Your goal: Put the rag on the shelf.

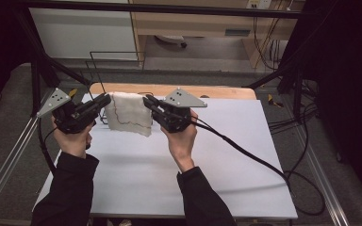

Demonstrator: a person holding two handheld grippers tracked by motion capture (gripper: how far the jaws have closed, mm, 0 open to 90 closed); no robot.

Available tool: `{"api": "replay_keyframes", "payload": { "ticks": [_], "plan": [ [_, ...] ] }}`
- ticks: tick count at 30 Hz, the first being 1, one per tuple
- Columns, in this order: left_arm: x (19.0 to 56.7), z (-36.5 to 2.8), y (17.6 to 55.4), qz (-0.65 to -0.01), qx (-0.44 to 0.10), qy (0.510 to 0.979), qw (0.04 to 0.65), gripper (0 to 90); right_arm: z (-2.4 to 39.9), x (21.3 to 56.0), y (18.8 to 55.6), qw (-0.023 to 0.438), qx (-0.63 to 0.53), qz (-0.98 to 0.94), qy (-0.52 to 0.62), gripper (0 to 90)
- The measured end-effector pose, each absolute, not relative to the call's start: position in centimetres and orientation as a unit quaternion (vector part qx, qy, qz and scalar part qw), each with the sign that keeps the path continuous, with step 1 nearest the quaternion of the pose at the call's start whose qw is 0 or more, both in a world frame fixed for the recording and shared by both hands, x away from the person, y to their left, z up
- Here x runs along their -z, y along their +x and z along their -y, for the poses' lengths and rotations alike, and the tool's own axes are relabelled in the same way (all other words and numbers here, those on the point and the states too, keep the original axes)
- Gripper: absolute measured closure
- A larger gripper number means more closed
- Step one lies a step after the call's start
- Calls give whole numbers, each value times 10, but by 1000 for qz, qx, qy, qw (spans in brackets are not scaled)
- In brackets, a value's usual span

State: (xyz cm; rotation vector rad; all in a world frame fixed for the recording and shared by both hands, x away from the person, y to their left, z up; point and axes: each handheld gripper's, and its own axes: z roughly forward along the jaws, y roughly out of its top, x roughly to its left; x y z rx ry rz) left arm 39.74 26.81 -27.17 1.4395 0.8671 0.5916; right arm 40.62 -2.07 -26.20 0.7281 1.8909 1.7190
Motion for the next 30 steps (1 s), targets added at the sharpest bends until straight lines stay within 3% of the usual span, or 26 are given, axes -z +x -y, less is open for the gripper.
{"api": "replay_keyframes", "payload": {
  "ticks": [30],
  "plan": [
    [228, -286, 422, -377, -300, 595, 643, 834, -6, 218, 438, 264, -648, -668, 254, 834]
  ]
}}
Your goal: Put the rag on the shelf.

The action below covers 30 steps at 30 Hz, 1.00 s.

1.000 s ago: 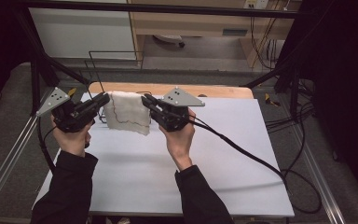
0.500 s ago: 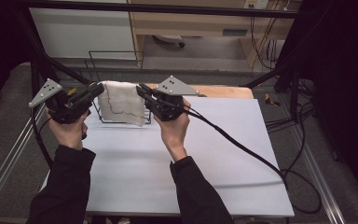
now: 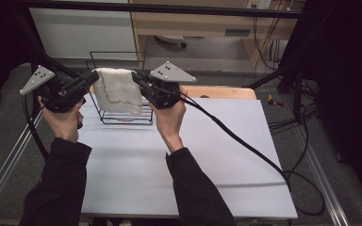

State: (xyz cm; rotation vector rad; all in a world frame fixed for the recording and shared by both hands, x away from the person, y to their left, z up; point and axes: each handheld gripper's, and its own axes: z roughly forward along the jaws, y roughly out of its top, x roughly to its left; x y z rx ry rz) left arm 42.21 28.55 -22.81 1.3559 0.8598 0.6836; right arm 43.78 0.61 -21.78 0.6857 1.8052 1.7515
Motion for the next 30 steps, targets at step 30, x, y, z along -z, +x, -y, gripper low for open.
{"api": "replay_keyframes", "payload": {
  "ticks": [30],
  "plan": [
    [182, -301, 457, -375, -321, 572, 656, 834, -29, 169, 472, 289, -656, -653, 246, 835]
  ]
}}
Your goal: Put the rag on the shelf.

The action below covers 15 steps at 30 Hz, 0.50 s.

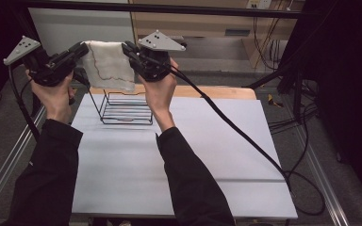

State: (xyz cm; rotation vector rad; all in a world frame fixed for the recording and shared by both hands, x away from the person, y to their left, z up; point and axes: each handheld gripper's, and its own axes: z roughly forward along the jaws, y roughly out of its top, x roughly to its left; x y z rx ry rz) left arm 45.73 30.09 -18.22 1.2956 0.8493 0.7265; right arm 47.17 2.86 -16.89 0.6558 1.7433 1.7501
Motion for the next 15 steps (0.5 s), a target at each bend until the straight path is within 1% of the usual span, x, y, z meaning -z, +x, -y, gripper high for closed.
{"api": "replay_keyframes", "payload": {
  "ticks": [7, 15],
  "plan": [
    [170, -301, 465, -372, -327, 572, 653, 834, -29, 161, 483, 285, -660, -647, 252, 835],
    [161, -304, 475, -374, -335, 571, 649, 834, -34, 150, 496, 292, -658, -648, 250, 835]
  ]
}}
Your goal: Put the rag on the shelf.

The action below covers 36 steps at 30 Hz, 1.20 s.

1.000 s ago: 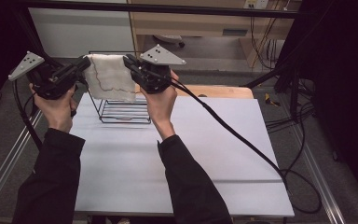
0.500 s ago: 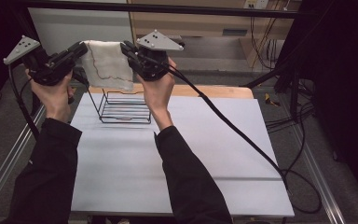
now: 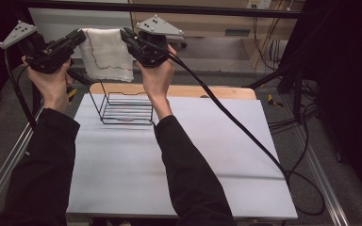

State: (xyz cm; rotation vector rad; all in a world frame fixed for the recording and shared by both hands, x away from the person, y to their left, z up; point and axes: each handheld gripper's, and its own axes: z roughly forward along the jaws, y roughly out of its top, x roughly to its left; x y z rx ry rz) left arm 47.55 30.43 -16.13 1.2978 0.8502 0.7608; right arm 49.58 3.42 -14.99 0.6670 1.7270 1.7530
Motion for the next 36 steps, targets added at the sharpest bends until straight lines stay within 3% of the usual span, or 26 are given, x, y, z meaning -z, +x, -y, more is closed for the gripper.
{"api": "replay_keyframes", "payload": {
  "ticks": [13, 36],
  "plan": [
    [148, -304, 496, -379, -339, 573, 642, 834, -39, 140, 518, 295, -654, -646, 261, 835],
    [159, -306, 527, -394, -349, 585, 618, 834, -47, 152, 555, 290, -639, -655, 279, 835]
  ]
}}
